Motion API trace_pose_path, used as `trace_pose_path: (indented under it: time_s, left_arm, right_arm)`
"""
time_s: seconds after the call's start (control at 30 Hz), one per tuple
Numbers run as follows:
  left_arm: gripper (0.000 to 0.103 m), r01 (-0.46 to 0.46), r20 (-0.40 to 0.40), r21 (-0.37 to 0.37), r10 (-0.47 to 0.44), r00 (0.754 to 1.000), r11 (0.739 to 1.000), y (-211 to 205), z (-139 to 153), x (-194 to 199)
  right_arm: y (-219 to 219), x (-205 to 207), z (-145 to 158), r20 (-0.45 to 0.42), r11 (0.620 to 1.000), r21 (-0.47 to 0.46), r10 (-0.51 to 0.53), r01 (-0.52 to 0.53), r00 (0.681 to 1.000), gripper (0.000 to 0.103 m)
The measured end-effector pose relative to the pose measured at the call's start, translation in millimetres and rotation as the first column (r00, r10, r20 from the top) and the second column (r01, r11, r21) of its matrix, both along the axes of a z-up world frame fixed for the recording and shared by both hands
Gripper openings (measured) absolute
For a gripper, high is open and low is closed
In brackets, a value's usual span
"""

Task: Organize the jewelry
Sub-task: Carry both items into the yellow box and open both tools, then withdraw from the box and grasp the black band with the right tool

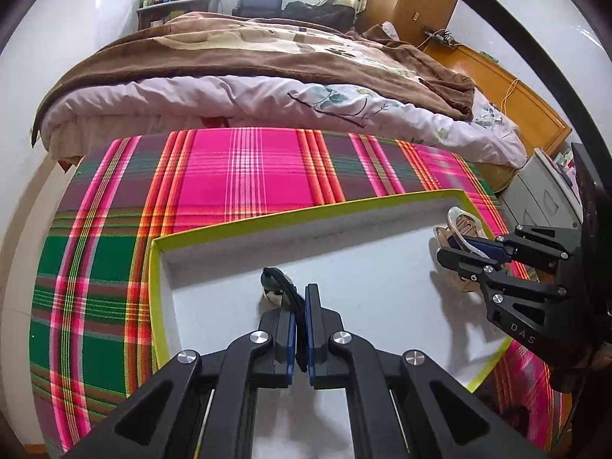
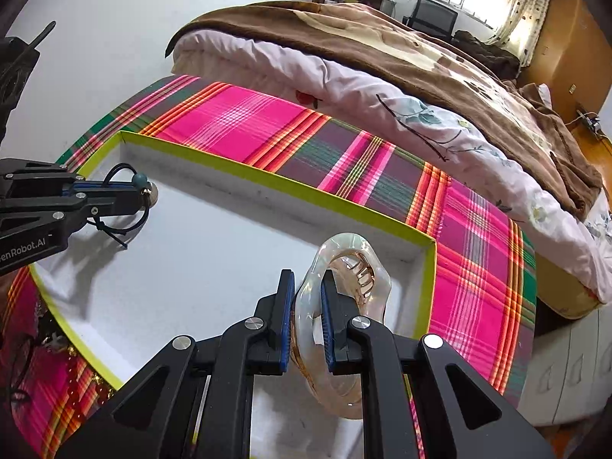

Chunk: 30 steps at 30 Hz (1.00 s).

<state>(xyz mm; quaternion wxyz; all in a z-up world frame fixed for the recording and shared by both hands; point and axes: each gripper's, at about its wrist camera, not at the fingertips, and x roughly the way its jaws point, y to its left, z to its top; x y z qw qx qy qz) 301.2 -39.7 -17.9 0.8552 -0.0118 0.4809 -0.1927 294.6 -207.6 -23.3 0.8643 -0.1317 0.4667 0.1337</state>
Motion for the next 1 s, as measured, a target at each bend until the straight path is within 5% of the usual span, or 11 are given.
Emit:
trace_pose_path:
  time_s: [0.17,0.33,0.47,0.53,0.7,1.0]
  left_arm:
    - [0.008,-0.011,-0.020,0.013,0.011,1.000,1.000,2,-6,1]
    - [0.031,-0.020,-0.026,0.007,0.020,0.999,1.000,5,-7,1]
    - [0.039,-0.018,-0.022,0.008,0.019,1.000,1.000,4,-5,0]
    - [0.054,-0.029,-0.022,0.009,0.029,0.999,1.000,5,-4,0]
    - [0.059,-0.034,-0.010,0.012,0.034,0.999,0.999,6,3,-5]
    - [0.070,-0.034,0.032,0.008,0.034,0.999,0.999,8,25,-29]
  right_arm:
    - [2,2,-1,-0.002,1.000,-0.009,0.006,-0.006,1.000,0.014]
    - [4,2,0,0.001,1.000,-0.019,0.006,-0.006,1.000,0.015]
    - [4,3,0,0.000,1.000,-0.022,0.004,-0.004,1.000,0.016]
    - [3,3,2,0.000,1.000,-0.013,-0.002,0.002,1.000,0.018]
    - [1,0,7,0.009,1.000,0.017,-0.012,0.012,1.000,0.040]
    - [2,-20,25,0.047,0.998,0.062,-0.011,0.008,0.999,0.041]
